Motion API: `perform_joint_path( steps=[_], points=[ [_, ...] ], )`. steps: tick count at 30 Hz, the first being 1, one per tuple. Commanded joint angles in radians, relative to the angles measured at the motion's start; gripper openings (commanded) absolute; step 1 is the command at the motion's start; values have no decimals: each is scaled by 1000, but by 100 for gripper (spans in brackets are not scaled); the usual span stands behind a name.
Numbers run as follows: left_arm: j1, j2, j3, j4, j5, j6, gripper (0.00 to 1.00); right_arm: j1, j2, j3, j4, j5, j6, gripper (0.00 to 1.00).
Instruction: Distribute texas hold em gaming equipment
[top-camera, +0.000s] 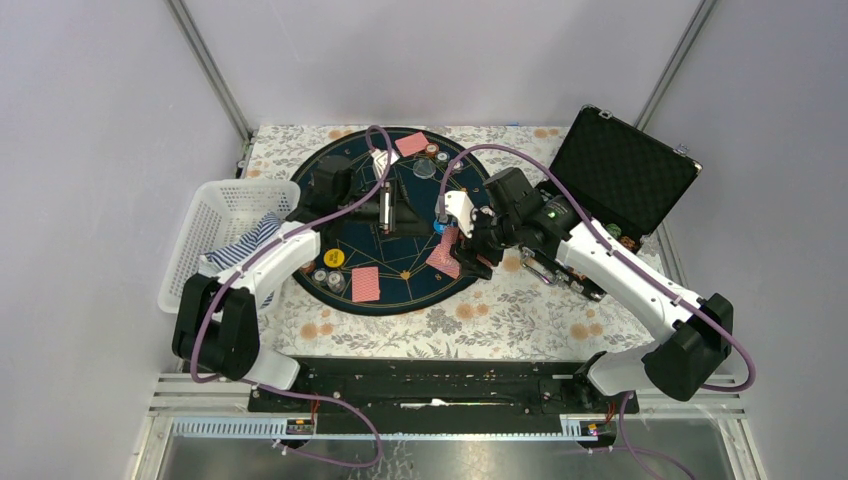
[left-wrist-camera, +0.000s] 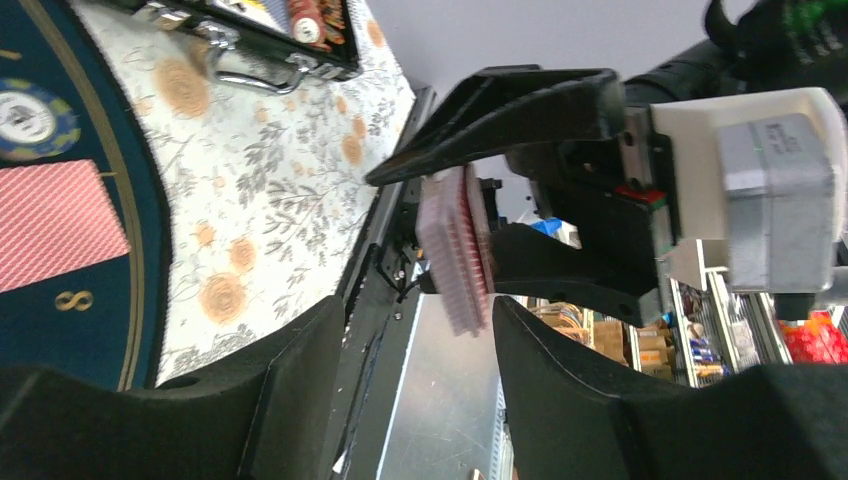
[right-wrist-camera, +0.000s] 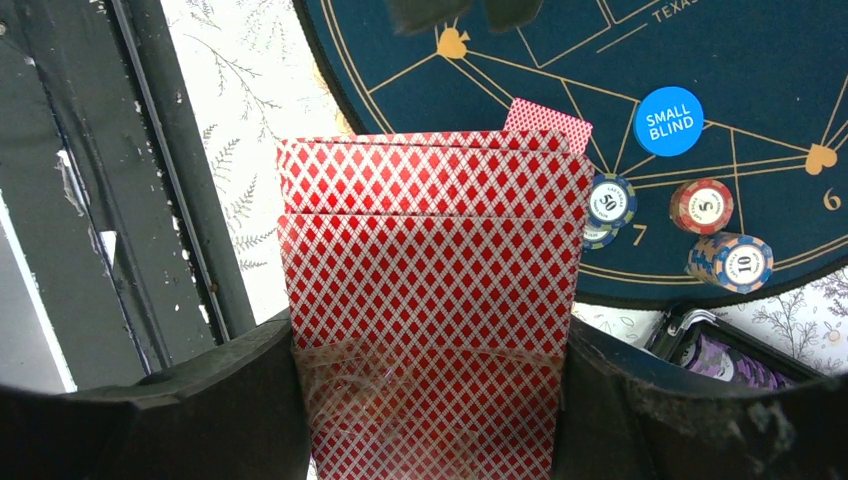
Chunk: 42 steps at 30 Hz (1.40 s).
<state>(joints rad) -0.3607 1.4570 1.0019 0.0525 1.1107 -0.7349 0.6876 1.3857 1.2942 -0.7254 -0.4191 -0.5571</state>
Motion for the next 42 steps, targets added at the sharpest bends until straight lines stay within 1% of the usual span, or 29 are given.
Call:
perform_joint_path(
  steps=[1,4,6,11,14,16,19,25,29,31,33,35,36,38,42],
  points=[
    [-41,-38,2,145,54,-71,61,16,-23,9,27,9,-14,7],
    [-57,-23,10,133,42,-69,60,20,-22,15,27,11,-11,7],
    [-67,-8,32,96,28,-47,59,24,-20,19,24,12,-10,7],
    [-87,18,58,50,11,-5,52,28,-19,32,20,18,-6,7],
    [-93,22,67,14,11,17,51,27,-15,37,21,29,-3,7],
    [-93,17,64,7,14,30,51,27,-11,36,23,34,-3,6],
    [-97,12,58,4,22,32,56,29,-6,34,25,33,-2,6],
    [-108,22,56,2,0,26,55,34,2,47,26,32,0,6],
    [-109,47,83,-43,-17,51,50,35,14,65,24,29,7,6],
    [-105,48,88,-70,-18,68,45,35,14,70,20,36,7,5],
    [-97,38,80,-83,-20,72,39,34,7,68,20,51,6,5],
    [-83,27,68,-83,-20,71,30,34,-5,58,25,63,3,4],
    [-74,21,63,-82,-19,70,27,35,-10,52,30,68,3,4],
    [-56,10,52,-75,-17,63,25,34,-19,41,36,75,3,4],
    [-41,-5,45,-75,-17,65,26,33,-31,26,41,79,3,3]
  ],
)
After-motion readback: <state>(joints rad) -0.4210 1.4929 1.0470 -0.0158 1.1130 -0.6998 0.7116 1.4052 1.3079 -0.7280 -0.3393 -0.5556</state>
